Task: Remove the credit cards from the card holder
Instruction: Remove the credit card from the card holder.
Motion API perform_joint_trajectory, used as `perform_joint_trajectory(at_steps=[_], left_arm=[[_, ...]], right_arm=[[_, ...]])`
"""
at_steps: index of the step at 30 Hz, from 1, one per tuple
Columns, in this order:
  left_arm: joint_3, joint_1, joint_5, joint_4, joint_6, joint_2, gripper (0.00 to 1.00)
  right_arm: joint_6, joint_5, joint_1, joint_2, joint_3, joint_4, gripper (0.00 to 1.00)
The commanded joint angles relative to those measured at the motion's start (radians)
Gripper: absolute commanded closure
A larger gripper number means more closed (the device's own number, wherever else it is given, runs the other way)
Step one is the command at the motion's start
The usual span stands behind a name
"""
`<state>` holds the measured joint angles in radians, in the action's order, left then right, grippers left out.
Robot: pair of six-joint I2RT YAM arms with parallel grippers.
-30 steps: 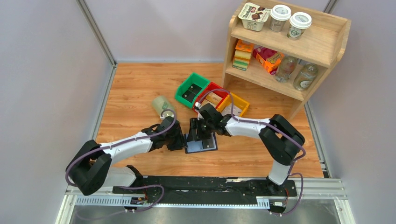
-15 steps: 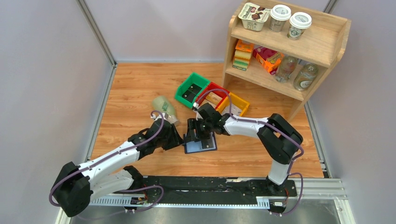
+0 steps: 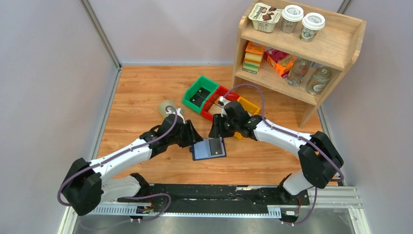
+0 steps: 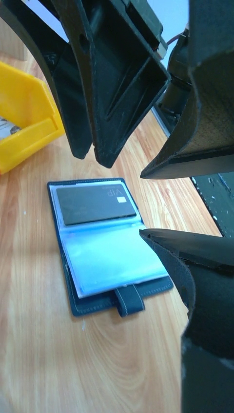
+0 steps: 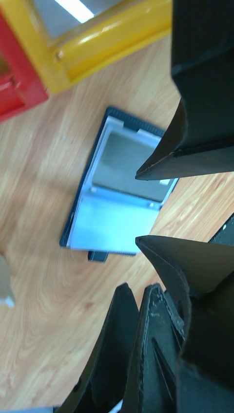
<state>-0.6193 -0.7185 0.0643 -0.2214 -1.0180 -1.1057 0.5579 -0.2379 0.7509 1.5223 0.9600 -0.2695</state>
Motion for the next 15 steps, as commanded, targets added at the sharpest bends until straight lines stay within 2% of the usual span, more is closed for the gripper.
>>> perform_joint_trajectory(at_steps=[1, 8, 15], left_arm=[[-0.049, -0.002, 0.095, 0.111, 0.015, -0.086, 0.50], [-0.071, -0.002, 0.121, 0.165, 0.016, -0.226, 0.50], [-0.086, -0.002, 0.077, 0.215, 0.022, -0.344, 0.50]], right_arm=[[-0.039, 0.069, -0.015, -0.043, -0.052, -0.039, 0.54], [-0.027, 0.080, -0.015, -0.025, -0.109, 0.007, 0.66], [-0.019, 0.095, -0.015, 0.025, -0.127, 0.047, 0.70]])
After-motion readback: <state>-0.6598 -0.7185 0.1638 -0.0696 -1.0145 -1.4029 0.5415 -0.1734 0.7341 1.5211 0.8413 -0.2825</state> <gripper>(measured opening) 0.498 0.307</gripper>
